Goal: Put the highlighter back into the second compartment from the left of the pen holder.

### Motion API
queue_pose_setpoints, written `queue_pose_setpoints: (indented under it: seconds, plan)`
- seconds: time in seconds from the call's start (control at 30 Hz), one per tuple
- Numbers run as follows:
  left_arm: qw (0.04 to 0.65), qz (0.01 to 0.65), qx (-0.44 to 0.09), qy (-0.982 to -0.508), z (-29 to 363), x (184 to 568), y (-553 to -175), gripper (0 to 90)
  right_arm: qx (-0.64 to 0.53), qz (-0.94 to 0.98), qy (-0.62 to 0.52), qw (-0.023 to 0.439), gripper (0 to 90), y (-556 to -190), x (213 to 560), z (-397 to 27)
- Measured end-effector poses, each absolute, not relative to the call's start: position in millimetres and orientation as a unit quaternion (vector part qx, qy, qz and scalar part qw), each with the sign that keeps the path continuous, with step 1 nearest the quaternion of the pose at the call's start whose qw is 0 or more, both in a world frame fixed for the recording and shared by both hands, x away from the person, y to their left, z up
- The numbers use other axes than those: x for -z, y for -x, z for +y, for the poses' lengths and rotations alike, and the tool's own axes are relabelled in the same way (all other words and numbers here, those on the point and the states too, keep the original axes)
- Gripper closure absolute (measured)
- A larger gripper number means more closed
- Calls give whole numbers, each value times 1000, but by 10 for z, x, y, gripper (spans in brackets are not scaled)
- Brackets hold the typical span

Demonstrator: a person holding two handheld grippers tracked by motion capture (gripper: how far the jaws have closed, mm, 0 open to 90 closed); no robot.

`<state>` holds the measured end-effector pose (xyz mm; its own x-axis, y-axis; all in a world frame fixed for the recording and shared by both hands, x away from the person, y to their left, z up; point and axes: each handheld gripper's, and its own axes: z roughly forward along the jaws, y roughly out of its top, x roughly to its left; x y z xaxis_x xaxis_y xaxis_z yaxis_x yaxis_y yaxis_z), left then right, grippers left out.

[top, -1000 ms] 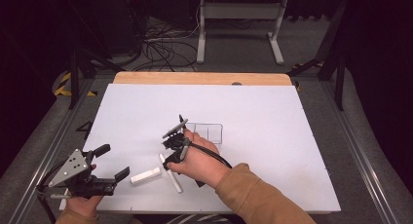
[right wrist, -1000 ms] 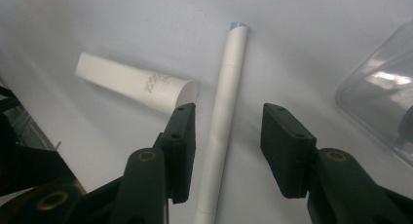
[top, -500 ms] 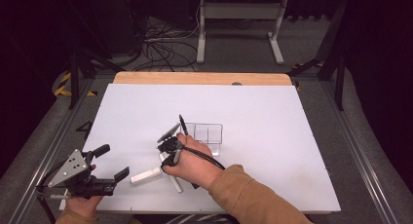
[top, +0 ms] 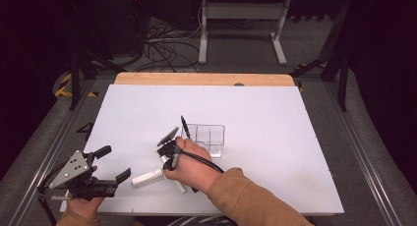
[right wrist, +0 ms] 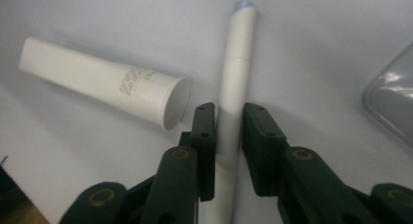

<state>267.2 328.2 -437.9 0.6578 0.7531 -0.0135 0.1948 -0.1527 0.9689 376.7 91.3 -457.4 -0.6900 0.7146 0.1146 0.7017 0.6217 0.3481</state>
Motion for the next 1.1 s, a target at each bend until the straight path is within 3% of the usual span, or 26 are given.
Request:
queue_pose_setpoints:
  seconds: [0.47, 1.1]
  plan:
    - [561, 330, -249, -717, 3276, 4380, -2673, 10, -182, 893, -410, 42, 789, -3702, 4584, 947]
    - [563, 331, -250, -714, 3290, 4379, -2671, 10, -216, 888, -405, 32, 790, -3684, 4440, 858]
